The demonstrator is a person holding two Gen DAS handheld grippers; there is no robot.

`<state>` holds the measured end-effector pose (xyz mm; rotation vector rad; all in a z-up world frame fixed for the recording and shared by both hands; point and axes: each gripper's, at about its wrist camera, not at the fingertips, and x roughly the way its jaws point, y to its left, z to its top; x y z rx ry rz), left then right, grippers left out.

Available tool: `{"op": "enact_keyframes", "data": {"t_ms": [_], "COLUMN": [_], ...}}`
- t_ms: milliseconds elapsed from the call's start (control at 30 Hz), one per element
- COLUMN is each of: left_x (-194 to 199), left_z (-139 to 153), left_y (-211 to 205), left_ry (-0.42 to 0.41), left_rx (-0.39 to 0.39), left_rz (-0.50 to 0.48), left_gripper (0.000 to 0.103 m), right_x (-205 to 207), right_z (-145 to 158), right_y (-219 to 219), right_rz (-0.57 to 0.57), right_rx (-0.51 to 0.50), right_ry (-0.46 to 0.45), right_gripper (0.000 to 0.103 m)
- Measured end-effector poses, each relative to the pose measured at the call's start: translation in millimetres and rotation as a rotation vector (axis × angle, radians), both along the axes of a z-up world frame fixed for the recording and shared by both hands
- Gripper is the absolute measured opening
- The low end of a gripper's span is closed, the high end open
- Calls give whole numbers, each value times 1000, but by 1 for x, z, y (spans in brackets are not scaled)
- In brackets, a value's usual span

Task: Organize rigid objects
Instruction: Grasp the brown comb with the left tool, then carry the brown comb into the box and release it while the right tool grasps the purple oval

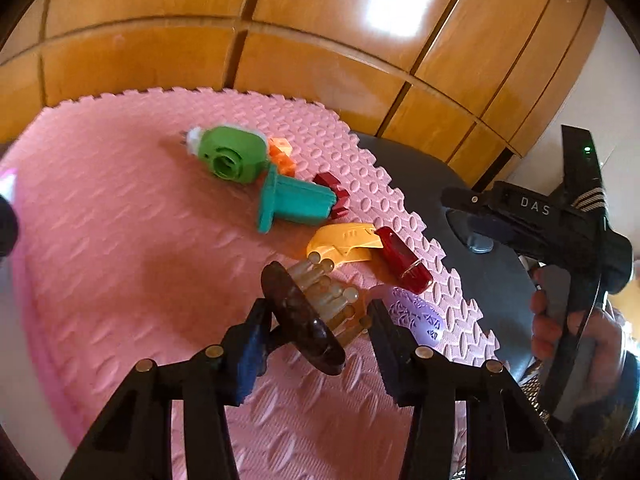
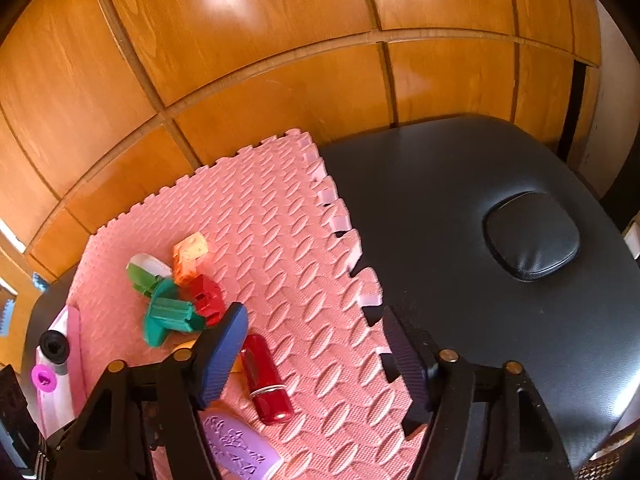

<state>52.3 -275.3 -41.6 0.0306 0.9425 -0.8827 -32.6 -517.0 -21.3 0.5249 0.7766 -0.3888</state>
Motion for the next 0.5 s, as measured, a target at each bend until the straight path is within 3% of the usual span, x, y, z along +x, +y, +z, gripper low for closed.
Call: {"op": "enact_keyframes", "data": {"t_ms": [233,367,500], "left_x": [-9,-13,-17], "left_z": [10,13,14], "left_y": [25,38,47], "left_ry": [-52,-62,-65], "left_rx": [12,12,10], "left_rz": [27,46,58], "left_gripper": [50,50,50], "right_x": [10,20,24], "right_z": [-6,-14,-24], "right_y": [21,51,75], "right_rz": [245,387,456], "right_rx": [181,164,100], "right_ry": [-26,41,131], "right_gripper": [63,60,59]}}
